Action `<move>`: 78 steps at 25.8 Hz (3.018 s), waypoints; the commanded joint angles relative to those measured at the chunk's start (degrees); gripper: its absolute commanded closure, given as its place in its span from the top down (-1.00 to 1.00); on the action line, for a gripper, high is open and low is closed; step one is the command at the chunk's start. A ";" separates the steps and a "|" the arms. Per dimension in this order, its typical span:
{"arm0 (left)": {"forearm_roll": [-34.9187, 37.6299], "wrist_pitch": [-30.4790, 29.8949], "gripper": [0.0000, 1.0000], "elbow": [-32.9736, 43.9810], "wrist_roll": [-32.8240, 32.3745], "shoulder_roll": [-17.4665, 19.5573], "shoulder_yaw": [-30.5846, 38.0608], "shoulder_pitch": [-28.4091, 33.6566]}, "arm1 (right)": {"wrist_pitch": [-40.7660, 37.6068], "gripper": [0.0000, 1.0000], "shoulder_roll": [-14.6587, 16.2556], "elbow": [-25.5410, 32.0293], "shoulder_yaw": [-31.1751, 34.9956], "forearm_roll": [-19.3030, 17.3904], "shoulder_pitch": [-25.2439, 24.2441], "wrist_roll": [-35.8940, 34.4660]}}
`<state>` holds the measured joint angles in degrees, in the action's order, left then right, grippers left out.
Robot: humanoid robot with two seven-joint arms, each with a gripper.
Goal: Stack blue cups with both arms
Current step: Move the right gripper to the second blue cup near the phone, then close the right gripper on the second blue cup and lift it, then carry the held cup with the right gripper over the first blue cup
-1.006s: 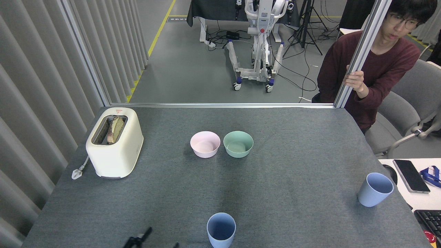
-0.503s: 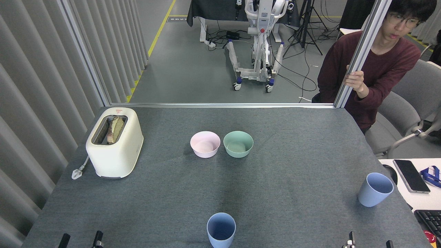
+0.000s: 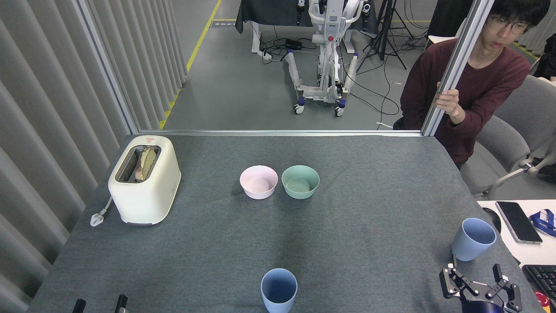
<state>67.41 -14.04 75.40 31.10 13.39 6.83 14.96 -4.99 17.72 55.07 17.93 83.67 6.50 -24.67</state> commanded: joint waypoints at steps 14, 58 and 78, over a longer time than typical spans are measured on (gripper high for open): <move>0.09 -0.11 1.00 0.01 0.10 0.32 0.02 0.16 | -1.16 1.00 4.43 -10.77 0.00 -0.08 8.01 -1.17; 0.70 0.06 1.00 -0.61 0.45 0.76 0.11 -0.37 | -1.52 1.00 7.07 -33.01 -4.22 0.09 23.56 -3.10; 0.61 0.42 1.00 0.01 0.72 0.14 0.11 0.34 | -29.55 -0.54 2.06 30.88 -9.23 0.27 -11.24 1.11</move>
<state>68.09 -13.68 75.15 31.87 13.72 6.94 15.13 -26.72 22.67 65.47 10.06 83.76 6.21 -26.04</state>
